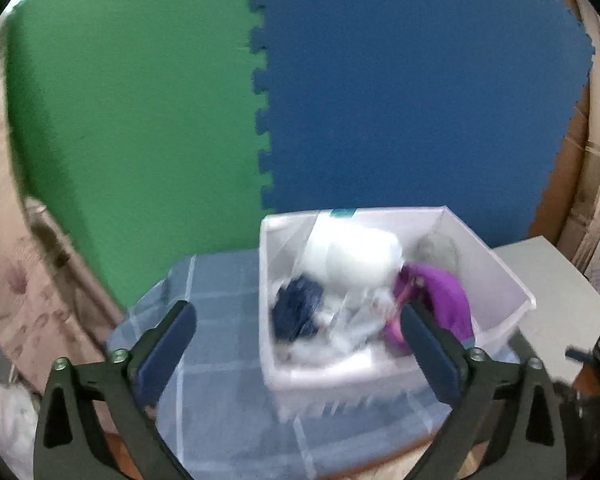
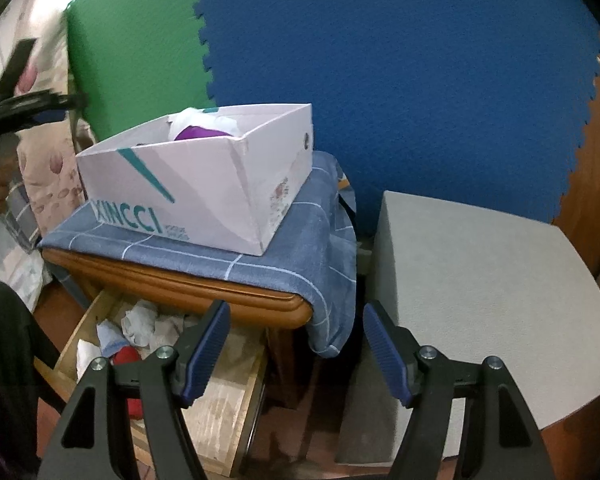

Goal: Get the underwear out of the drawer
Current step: 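Carry the navy underwear into the shoe box and open the left gripper, then reach the right gripper into the drawer and grasp the red sock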

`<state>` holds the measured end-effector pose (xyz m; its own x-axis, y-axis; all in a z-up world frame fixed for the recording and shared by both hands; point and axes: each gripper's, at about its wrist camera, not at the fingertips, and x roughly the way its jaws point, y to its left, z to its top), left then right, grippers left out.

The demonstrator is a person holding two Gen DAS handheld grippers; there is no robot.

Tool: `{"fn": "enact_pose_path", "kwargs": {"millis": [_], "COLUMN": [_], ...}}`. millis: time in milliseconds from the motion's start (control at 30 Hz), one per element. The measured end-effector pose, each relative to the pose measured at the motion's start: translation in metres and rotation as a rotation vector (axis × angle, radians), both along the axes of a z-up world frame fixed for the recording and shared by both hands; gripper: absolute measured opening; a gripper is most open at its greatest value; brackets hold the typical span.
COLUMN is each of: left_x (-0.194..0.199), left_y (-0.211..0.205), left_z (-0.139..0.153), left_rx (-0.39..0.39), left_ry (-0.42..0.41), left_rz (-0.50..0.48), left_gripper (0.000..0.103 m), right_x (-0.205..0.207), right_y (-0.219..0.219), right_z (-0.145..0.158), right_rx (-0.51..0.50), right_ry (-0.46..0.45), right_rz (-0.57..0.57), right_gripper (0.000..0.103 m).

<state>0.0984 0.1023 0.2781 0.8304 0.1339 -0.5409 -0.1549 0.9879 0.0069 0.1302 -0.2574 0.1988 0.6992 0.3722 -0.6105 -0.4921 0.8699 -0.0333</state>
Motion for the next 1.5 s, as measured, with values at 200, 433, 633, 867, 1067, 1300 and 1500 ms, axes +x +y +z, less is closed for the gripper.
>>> {"fn": "enact_pose_path", "kwargs": {"millis": [200, 433, 633, 867, 1067, 1300, 1500], "left_x": [-0.071, -0.143, -0.164, -0.160, -0.165, -0.167, -0.165], "left_y": [0.050, 0.093, 0.088, 0.081, 0.080, 0.091, 0.090], "left_z": [-0.039, -0.068, -0.078, -0.086, -0.086, -0.088, -0.089], "left_rx": [-0.094, -0.043, -0.005, 0.113, 0.127, 0.064, 0.074], "left_ry": [0.070, 0.043, -0.016, 0.025, 0.008, 0.018, 0.025], "left_rz": [0.117, 0.337, 0.441, 0.462, 0.461, 0.474, 0.474], "left_gripper": [0.102, 0.102, 0.102, 0.102, 0.102, 0.102, 0.102], "right_x": [-0.013, -0.038, -0.049, -0.051, -0.048, -0.041, -0.035], "right_y": [0.045, 0.145, 0.222, 0.273, 0.291, 0.304, 0.310], "right_z": [-0.014, -0.082, -0.122, -0.172, -0.202, -0.227, -0.242], "right_rx": [-0.077, -0.219, -0.353, -0.508, -0.605, -0.680, -0.733], "right_ry": [0.088, 0.374, 0.426, 0.479, 0.530, 0.589, 0.653], "right_rz": [0.159, 0.425, 0.548, 0.585, 0.576, 0.573, 0.557], "right_gripper": [0.071, 0.071, 0.071, 0.071, 0.071, 0.071, 0.071]}}
